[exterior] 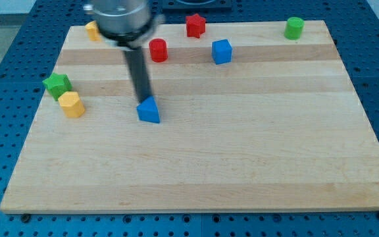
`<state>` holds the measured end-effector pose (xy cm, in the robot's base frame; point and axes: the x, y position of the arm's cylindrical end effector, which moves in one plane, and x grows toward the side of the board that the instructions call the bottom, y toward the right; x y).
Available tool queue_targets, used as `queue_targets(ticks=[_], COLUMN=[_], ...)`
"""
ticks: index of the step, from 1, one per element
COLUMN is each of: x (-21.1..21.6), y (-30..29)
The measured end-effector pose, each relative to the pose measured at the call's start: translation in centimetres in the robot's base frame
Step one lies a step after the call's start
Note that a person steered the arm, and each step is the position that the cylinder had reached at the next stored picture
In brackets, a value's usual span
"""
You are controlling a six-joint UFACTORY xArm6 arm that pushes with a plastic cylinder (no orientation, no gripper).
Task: Move the blue triangle towards the center right
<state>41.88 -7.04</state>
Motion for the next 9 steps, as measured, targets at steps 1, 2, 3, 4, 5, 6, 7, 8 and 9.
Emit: queue_targets(ticks=[1, 2, 3, 4, 5, 6, 7, 8, 9], x=[0.0, 0.0, 0.0, 2.3, 3.1, 2.7, 2.6, 2.8, 2.3], y=[4.5, -0.4, -5.6, -6.4, -1.4, 7.4, 11.3, 10.6, 15.0])
